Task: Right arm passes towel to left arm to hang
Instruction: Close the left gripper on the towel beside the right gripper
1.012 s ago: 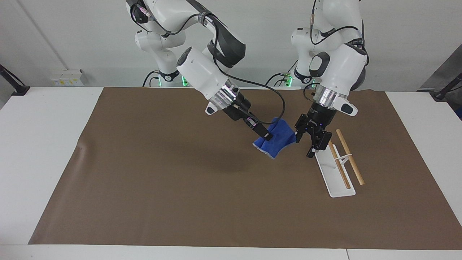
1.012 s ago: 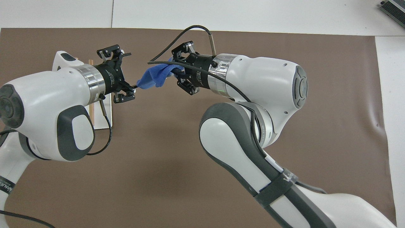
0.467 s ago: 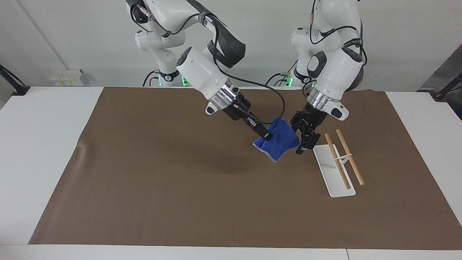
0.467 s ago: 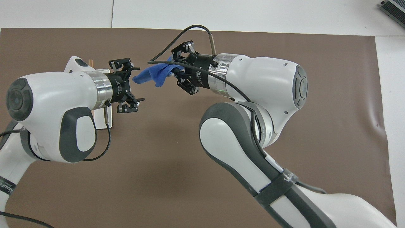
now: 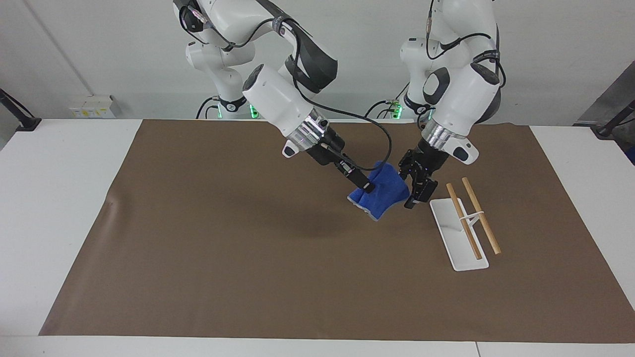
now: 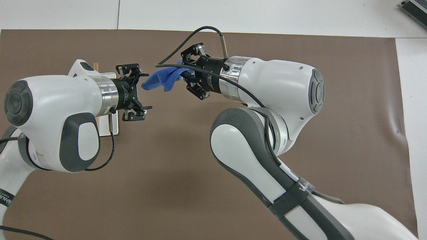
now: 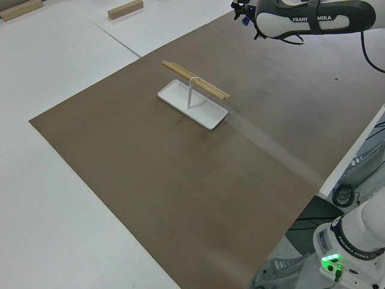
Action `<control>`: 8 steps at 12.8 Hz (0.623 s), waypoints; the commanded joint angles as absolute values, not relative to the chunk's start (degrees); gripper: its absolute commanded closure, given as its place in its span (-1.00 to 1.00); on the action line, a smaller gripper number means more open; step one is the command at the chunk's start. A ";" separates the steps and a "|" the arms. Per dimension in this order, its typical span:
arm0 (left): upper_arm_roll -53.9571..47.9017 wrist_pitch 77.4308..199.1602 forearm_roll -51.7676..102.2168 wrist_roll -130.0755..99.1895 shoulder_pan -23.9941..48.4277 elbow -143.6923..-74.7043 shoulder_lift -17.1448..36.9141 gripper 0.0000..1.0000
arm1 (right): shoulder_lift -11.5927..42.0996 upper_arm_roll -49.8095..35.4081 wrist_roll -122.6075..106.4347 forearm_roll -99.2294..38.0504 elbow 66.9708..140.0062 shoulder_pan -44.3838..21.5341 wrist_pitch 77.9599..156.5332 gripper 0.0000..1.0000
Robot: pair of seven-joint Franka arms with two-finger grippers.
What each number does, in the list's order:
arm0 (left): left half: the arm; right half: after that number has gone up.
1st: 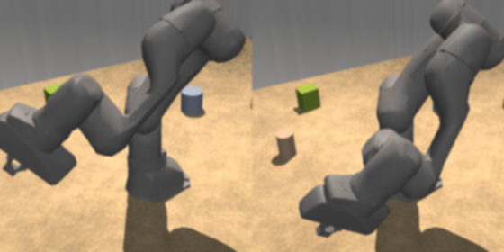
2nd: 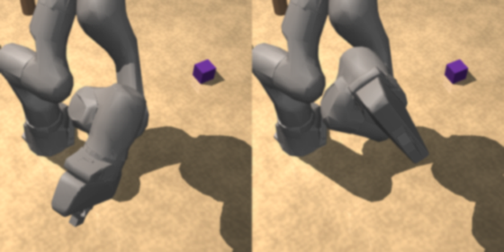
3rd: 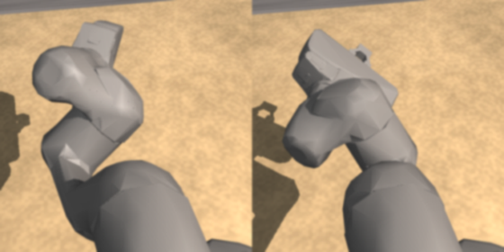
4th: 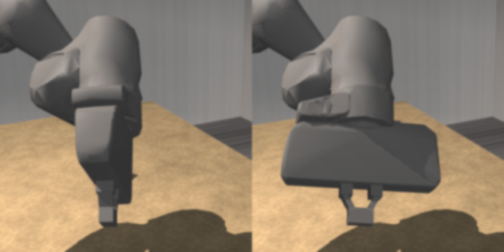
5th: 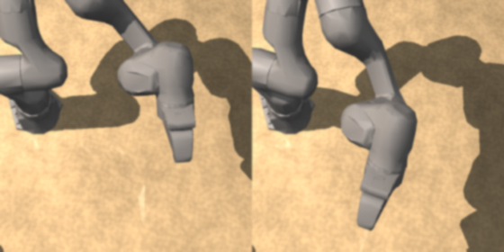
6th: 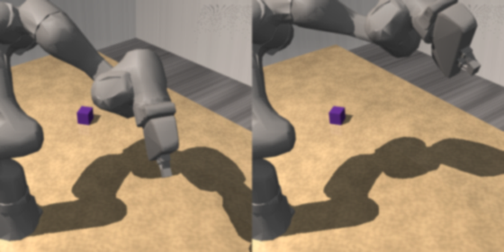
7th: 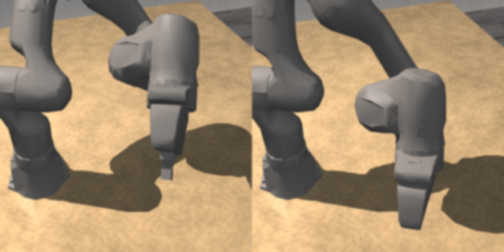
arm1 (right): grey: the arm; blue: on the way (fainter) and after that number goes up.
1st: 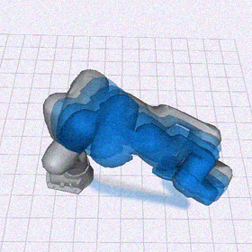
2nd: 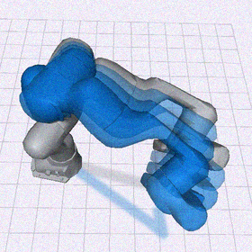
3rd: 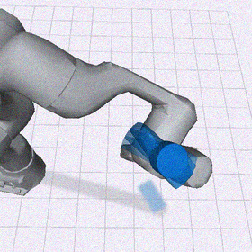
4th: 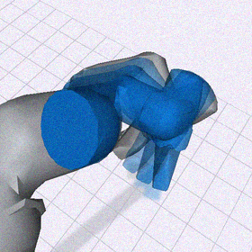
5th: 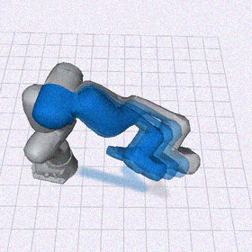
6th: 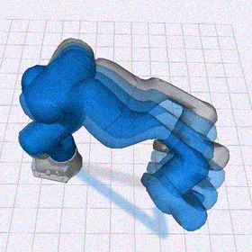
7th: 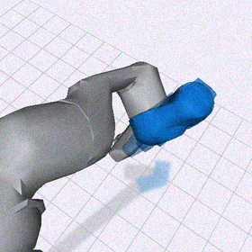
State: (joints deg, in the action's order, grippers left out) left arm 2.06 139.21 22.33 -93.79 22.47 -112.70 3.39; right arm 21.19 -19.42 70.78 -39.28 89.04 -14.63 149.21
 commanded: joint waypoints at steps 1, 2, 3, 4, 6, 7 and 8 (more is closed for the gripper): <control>2.90 138.34 22.24 -99.72 23.38 -110.40 3.51 -1.00 | 21.97 -19.51 71.46 -39.37 87.71 -14.50 148.62 1.00; 2.90 138.60 22.24 -101.50 23.38 -109.69 3.69 -1.00 | 21.97 -19.51 71.37 -39.37 87.71 -14.50 148.62 1.00; 2.90 138.69 22.24 -101.60 23.38 -109.43 3.78 -1.00 | 21.97 -19.51 71.37 -39.37 87.71 -14.59 148.62 1.00; 2.90 139.13 22.24 -101.60 23.38 -109.60 3.78 -1.00 | 21.97 -19.51 71.37 -39.37 87.71 -14.50 148.62 1.00; 2.90 142.45 22.24 -101.69 23.47 -110.12 3.95 -1.00 | 21.97 -19.51 71.37 -39.37 87.71 -14.59 148.54 1.00; 2.90 143.34 22.15 -101.69 23.47 -110.39 4.22 -1.00 | 21.97 -19.51 71.37 -39.37 87.71 -14.50 148.54 1.00; 2.90 143.35 22.15 -101.69 23.47 -110.48 4.13 -1.00 | 21.97 -19.51 71.37 -39.37 87.71 -14.50 148.54 1.00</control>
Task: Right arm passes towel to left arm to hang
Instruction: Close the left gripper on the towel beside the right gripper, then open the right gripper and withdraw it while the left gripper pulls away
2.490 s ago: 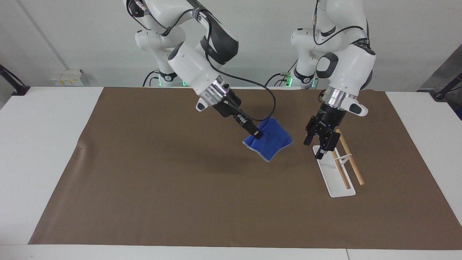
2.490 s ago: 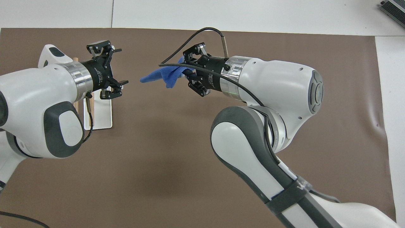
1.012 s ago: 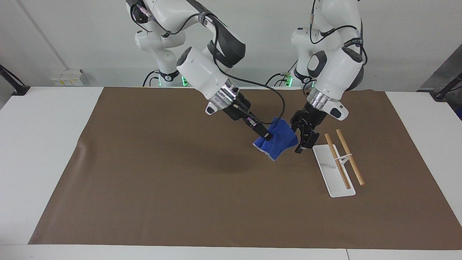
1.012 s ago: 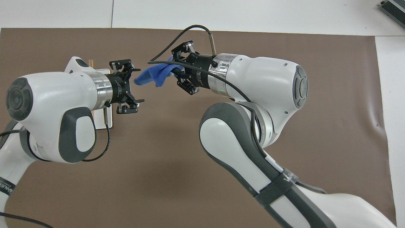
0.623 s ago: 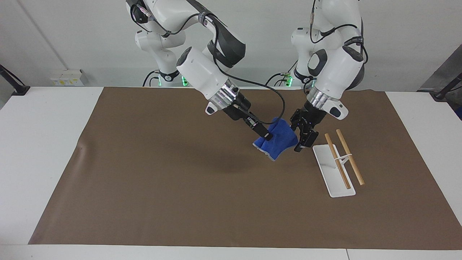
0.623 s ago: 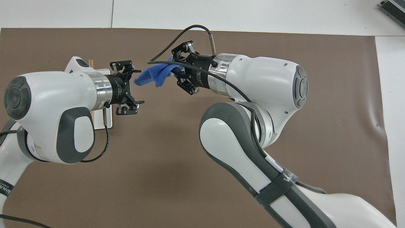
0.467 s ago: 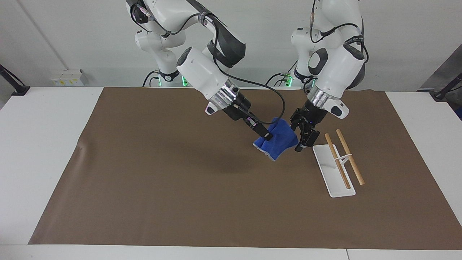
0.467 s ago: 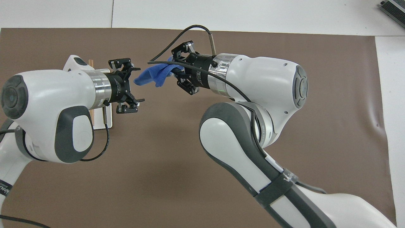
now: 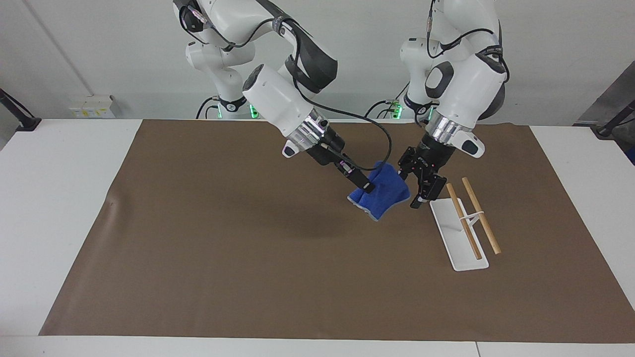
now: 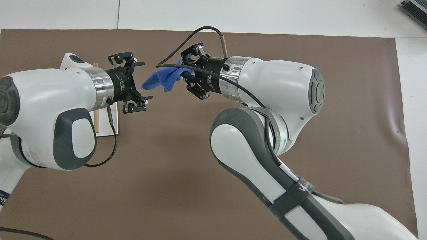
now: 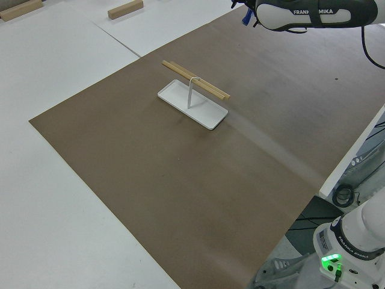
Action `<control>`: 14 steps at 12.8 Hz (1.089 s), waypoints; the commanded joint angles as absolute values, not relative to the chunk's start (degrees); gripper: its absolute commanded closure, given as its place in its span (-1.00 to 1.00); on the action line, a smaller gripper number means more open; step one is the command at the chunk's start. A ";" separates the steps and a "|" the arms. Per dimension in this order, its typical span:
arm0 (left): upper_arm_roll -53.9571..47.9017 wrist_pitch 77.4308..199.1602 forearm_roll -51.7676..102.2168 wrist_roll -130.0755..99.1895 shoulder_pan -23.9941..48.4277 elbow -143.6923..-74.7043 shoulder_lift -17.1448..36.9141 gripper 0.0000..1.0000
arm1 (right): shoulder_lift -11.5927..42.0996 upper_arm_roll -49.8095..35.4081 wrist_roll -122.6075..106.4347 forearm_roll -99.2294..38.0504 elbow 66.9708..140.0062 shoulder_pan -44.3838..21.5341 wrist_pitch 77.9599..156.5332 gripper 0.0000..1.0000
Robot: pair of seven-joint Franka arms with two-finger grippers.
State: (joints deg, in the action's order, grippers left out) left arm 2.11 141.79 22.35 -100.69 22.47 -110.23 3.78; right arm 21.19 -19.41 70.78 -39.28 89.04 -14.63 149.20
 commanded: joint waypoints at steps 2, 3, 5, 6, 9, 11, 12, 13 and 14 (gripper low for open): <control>2.90 143.35 22.15 -101.43 23.64 -110.83 4.13 -0.80 | 21.97 -19.51 71.28 -39.37 87.71 -14.50 148.54 1.00; 2.90 143.35 22.15 -101.08 23.82 -110.92 4.04 -0.53 | 21.97 -19.51 71.28 -39.37 87.71 -14.50 148.54 1.00; 2.90 143.35 22.06 -100.64 23.82 -111.27 3.96 -0.22 | 21.97 -19.51 71.28 -39.37 87.71 -14.50 148.54 1.00; 2.90 143.35 22.06 -100.55 23.91 -111.27 3.96 0.07 | 21.97 -19.51 71.28 -39.37 87.71 -14.50 148.45 1.00; 2.90 143.35 22.06 -100.29 23.91 -111.27 3.87 0.88 | 21.97 -19.51 71.28 -39.37 87.80 -14.50 148.54 1.00; 2.81 143.18 21.97 -97.31 23.91 -111.45 3.87 1.00 | 21.97 -19.51 71.28 -39.37 87.80 -14.50 148.54 1.00; 2.90 143.00 21.97 -96.42 23.91 -111.45 3.78 1.00 | 21.97 -19.51 71.28 -39.37 87.80 -14.50 148.54 1.00; 2.90 142.91 21.97 -96.33 23.91 -111.45 3.78 1.00 | 21.97 -19.51 71.28 -39.37 87.80 -14.41 148.45 1.00; 2.90 142.91 21.97 -96.07 23.91 -111.45 3.78 1.00 | 21.97 -19.51 71.11 -39.29 88.06 -14.33 148.45 0.32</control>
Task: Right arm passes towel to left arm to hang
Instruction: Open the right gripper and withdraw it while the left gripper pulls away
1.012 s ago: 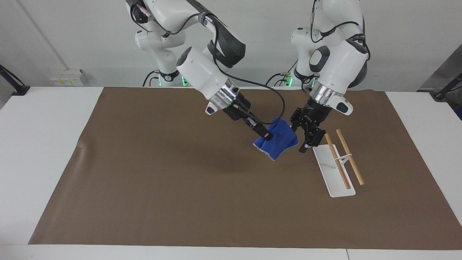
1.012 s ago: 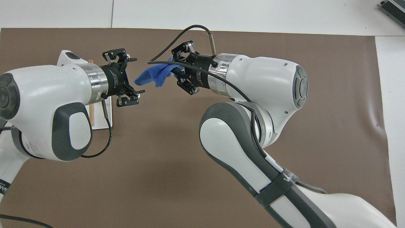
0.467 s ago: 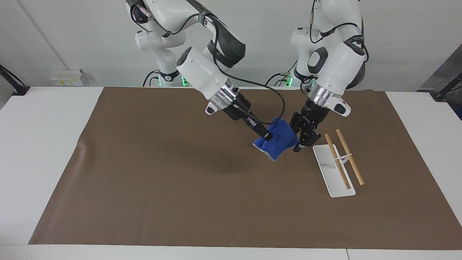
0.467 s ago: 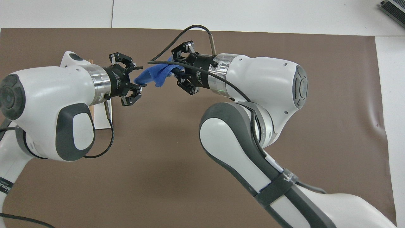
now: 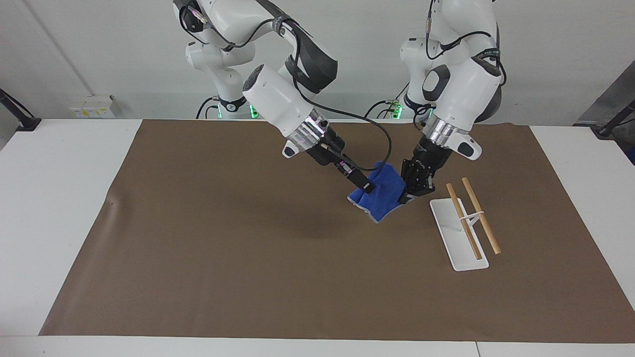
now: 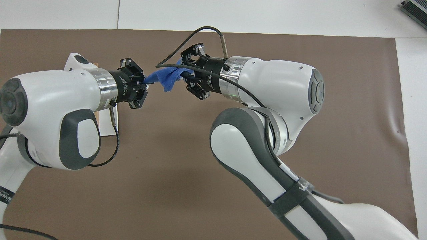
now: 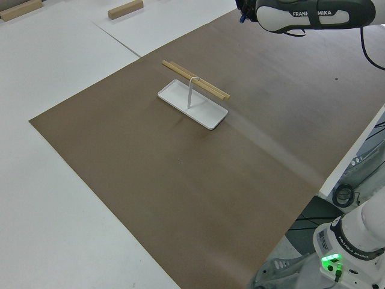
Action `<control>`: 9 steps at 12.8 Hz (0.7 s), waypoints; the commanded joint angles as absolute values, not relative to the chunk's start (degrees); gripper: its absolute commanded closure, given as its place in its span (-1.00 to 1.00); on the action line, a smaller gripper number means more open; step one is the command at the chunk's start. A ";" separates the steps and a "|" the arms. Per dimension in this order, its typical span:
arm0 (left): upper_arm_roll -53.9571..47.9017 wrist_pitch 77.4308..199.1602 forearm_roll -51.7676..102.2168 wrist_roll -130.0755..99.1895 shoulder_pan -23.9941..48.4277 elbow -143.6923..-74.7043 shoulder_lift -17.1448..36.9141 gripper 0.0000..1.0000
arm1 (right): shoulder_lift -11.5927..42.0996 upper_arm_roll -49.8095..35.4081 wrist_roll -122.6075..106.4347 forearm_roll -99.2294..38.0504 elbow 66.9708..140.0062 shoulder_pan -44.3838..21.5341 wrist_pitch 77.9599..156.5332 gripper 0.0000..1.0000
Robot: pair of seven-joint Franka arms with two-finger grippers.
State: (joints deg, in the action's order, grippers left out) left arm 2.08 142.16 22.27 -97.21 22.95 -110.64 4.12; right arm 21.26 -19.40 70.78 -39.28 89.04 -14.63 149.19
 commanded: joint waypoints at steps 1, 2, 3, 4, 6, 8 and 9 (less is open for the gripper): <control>2.90 142.82 21.97 -94.76 23.82 -111.45 3.78 1.00 | 21.97 -19.42 70.93 -39.29 88.15 -14.33 148.45 -0.31; 2.90 142.82 21.97 -93.27 23.82 -111.45 3.78 1.00 | 21.97 -19.42 70.93 -39.29 88.24 -14.41 148.45 -0.48; 2.90 142.82 22.06 -91.95 23.64 -111.36 3.87 1.00 | 21.80 -19.16 70.93 -38.77 88.59 -14.59 148.53 -0.75; 2.90 142.91 21.97 -90.72 23.38 -111.27 3.87 1.00 | 21.36 -19.16 71.19 -37.19 89.38 -14.59 148.36 -1.00; 2.99 142.91 22.06 -88.08 23.03 -111.18 3.96 1.00 | 19.52 -18.99 71.19 -34.29 91.83 -13.98 148.10 -1.00; 3.16 142.82 22.06 -86.67 22.68 -111.36 3.96 1.00 | 15.84 -18.72 71.19 -29.74 97.44 -12.67 147.92 -1.00; 3.16 142.74 21.97 -86.40 21.89 -111.36 3.96 1.00 | 13.65 -18.72 71.02 -27.18 100.17 -11.53 146.88 -1.00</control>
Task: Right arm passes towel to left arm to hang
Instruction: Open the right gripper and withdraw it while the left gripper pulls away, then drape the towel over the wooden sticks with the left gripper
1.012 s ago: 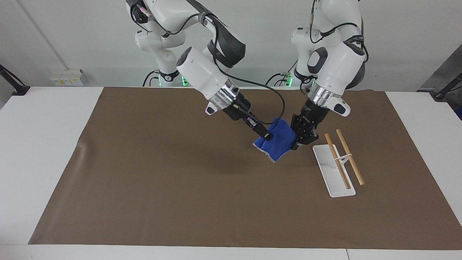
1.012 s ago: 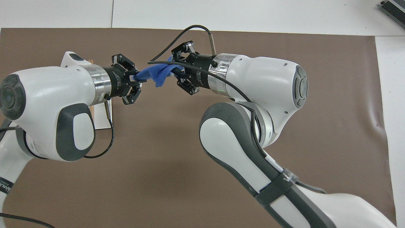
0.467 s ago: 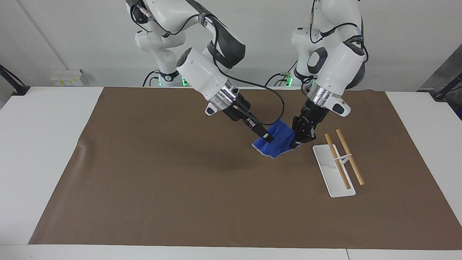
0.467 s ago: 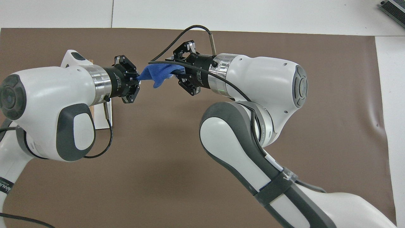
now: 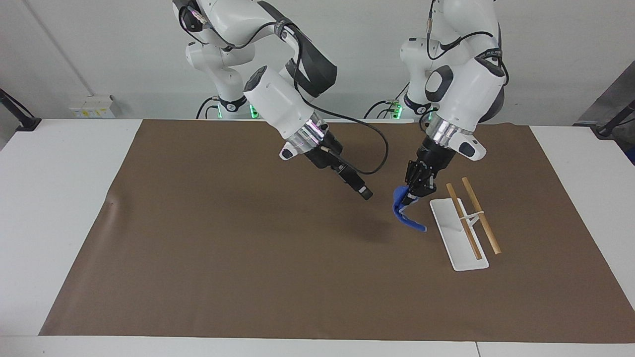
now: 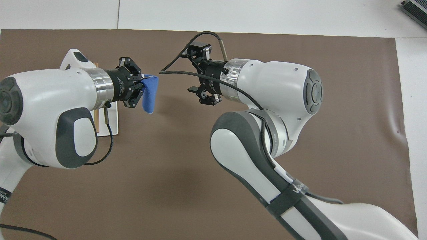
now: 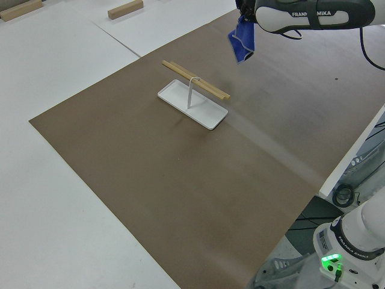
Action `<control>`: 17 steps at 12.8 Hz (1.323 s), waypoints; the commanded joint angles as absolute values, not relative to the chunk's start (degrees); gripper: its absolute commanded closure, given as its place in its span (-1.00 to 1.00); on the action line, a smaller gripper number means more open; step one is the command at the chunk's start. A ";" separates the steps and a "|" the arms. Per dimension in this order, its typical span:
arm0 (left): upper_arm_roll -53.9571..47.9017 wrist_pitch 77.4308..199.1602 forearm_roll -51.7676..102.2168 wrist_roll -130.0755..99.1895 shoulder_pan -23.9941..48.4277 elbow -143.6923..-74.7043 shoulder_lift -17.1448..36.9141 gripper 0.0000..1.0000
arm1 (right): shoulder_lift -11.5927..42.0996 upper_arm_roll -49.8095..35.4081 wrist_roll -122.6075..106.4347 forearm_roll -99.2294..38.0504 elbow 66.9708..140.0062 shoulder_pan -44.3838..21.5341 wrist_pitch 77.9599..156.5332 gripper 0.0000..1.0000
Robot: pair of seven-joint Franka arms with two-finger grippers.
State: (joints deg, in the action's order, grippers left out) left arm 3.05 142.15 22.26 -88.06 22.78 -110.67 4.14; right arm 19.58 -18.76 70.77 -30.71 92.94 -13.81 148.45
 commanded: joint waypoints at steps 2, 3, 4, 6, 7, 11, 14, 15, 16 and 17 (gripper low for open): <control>3.34 140.73 21.62 -85.09 20.23 -111.36 3.78 1.00 | 8.64 -18.72 67.79 -23.05 103.96 -7.76 139.00 -1.00; 3.34 138.80 20.32 -84.47 19.17 -111.36 3.69 1.00 | 6.44 -18.72 63.15 -21.46 105.19 -5.39 132.60 -1.00; 3.43 136.43 16.91 -84.38 18.29 -111.36 3.43 1.00 | 4.59 -18.72 56.49 -19.44 105.73 -2.49 125.58 -1.00; 3.43 133.52 10.92 -84.29 15.92 -111.10 3.34 1.00 | 2.21 -18.72 44.01 -13.92 105.91 3.05 116.14 -1.00; 3.43 133.24 8.64 -83.94 15.13 -110.83 3.34 1.00 | 1.41 -18.72 37.59 -11.71 105.91 5.08 113.75 -1.00; 3.43 130.62 0.63 -79.22 11.53 -109.34 3.69 1.00 | 0.00 -18.63 20.60 -5.03 104.95 11.06 109.61 -1.00; 3.43 123.94 0.35 -69.99 7.66 -104.34 4.74 1.00 | -0.26 -18.54 14.78 -2.99 103.28 13.35 108.37 -1.00; 3.43 122.71 0.35 -68.31 6.34 -102.59 5.70 1.00 | -0.26 -18.54 13.29 -2.03 103.01 13.62 108.37 -1.00; 3.43 121.74 0.26 -66.90 5.46 -100.83 6.23 1.00 | -0.35 -18.54 11.44 -1.24 102.75 14.06 108.28 -1.00; 3.43 121.47 -0.87 -66.10 5.10 -99.59 6.85 1.00 | -0.44 -18.37 10.29 -1.23 102.66 14.24 108.02 -1.00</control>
